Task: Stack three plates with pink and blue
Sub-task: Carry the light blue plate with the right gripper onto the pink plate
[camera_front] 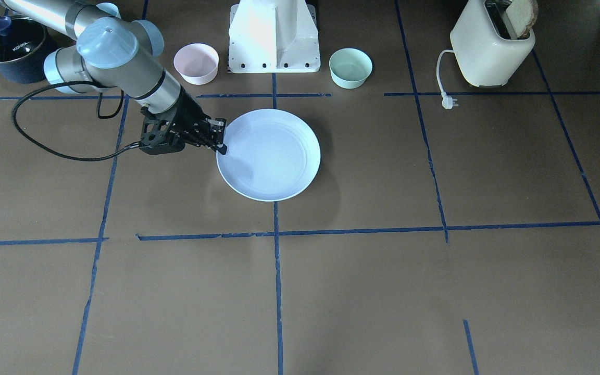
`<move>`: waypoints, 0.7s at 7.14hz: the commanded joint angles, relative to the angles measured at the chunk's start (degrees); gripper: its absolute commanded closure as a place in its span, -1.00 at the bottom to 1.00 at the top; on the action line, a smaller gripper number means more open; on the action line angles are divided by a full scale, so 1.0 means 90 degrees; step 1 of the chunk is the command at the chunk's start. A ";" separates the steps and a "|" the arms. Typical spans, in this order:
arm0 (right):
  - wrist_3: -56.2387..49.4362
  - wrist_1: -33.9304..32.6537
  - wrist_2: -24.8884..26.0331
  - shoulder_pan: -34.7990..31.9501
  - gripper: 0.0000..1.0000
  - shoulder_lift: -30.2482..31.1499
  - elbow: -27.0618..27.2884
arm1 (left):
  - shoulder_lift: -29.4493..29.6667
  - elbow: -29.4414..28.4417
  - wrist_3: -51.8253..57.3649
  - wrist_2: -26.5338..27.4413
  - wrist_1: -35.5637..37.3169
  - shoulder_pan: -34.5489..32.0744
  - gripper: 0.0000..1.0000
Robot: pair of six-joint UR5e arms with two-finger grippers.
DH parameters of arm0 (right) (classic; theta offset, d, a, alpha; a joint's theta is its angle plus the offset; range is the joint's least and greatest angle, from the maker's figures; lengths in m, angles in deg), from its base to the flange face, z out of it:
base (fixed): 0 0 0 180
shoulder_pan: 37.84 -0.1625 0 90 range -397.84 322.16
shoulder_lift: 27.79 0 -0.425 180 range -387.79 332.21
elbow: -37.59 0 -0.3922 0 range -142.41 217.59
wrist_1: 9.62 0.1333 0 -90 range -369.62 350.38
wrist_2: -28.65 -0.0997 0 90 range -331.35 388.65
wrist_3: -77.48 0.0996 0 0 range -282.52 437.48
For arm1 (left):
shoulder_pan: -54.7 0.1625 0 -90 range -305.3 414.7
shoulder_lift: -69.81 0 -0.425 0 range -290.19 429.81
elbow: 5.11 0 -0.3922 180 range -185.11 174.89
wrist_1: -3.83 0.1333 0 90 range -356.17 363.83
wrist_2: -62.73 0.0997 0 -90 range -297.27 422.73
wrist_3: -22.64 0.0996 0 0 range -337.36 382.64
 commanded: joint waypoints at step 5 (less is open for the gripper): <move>-0.0122 -0.0678 0.0176 -0.0177 -1.00 -0.0055 0.0035 | 0.0002 0.0013 -0.0078 -0.0001 -0.0004 0.0001 -1.00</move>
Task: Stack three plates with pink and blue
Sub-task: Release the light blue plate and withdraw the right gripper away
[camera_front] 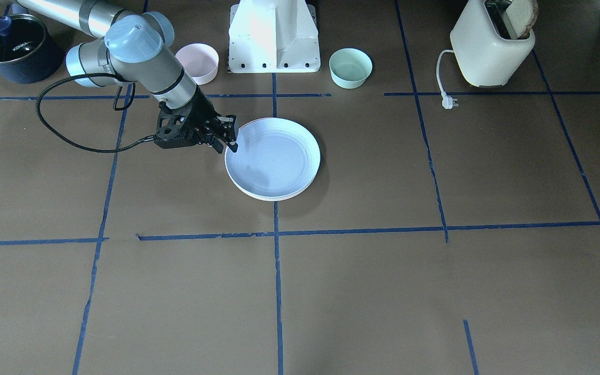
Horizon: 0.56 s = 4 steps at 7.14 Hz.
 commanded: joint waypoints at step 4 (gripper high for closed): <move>-0.4397 -0.2929 -0.2010 -0.2889 -1.00 0.0181 -0.0044 | 0.0117 0.0088 -0.0206 0.0612 0.0145 0.0000 -1.00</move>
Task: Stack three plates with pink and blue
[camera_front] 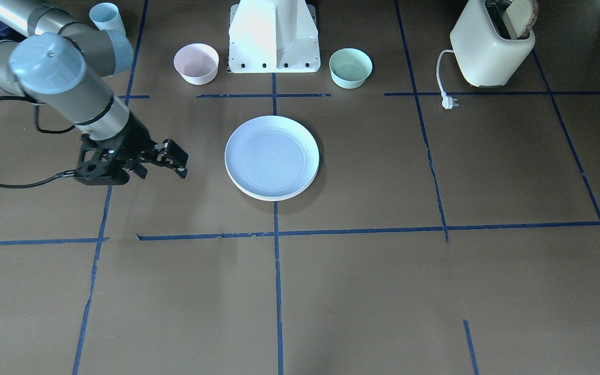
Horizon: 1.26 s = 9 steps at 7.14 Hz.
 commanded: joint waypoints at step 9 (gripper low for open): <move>-0.8446 -0.2298 -0.0725 -0.4269 -1.00 0.3185 -0.0176 | -0.0126 0.0287 -0.0850 0.0511 0.0107 0.0063 -1.00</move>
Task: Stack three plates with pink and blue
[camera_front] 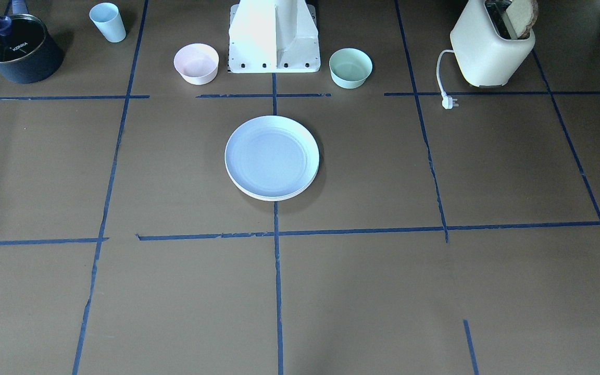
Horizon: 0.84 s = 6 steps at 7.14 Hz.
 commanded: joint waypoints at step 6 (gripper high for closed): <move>0.0087 0.0042 -0.0025 -0.0046 -1.00 0.0090 0.0029 | -0.0194 0.0041 -0.0014 0.0008 -0.0014 0.0003 -1.00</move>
